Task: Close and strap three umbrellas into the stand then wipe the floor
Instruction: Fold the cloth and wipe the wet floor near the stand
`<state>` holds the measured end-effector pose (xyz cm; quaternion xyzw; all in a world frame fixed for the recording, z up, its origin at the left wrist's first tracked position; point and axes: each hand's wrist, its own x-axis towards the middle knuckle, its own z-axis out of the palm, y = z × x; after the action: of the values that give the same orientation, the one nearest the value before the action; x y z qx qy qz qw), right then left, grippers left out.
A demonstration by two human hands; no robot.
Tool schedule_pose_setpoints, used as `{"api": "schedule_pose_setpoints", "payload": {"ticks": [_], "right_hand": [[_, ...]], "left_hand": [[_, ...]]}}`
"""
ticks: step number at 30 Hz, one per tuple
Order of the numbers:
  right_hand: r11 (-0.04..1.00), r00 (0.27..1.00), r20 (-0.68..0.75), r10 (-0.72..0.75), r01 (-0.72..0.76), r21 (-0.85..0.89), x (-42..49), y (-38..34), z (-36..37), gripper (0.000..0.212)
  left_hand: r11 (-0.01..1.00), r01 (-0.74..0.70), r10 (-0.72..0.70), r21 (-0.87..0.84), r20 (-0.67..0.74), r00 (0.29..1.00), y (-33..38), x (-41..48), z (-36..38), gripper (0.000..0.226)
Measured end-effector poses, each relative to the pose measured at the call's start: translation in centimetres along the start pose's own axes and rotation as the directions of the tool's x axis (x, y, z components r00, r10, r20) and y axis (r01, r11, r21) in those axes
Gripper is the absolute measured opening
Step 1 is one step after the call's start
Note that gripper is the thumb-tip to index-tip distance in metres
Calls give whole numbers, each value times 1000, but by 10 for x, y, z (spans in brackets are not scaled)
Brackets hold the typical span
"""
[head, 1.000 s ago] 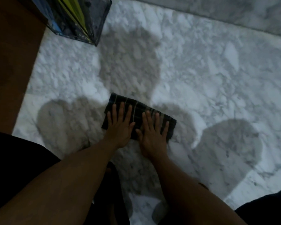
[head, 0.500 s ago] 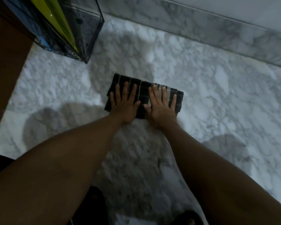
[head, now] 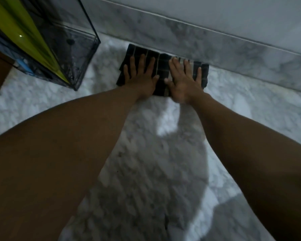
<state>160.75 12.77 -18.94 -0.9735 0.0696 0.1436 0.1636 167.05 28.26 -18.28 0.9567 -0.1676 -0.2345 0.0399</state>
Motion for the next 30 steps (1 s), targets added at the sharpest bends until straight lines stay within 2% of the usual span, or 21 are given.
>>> {"api": "schedule_pose_setpoints", "payload": {"ticks": [4,7,13,19,23,30], "right_hand": [[999,998,-35,45,-44,10,-6,29,-3,64],[991,990,-54,131,-129,46,-27,38,-1,64],[961,964,-36,264,-259,93,-106,28,28,66],[950,962,6,274,-272,151,-199,-10,64,65],[969,971,-15,239,-238,70,-254,-36,88,66],[980,982,72,175,-181,78,-347,-55,116,64]], "left_hand": [[996,-84,84,34,4,996,28,13,0,63],[983,-171,171,63,8,985,44,10,5,63],[961,-268,265,72,46,963,58,-46,29,62],[972,-231,226,35,111,968,34,-147,69,64],[978,-207,203,25,119,972,10,-211,96,66],[996,-90,89,1,166,982,2,-319,143,67]]}}
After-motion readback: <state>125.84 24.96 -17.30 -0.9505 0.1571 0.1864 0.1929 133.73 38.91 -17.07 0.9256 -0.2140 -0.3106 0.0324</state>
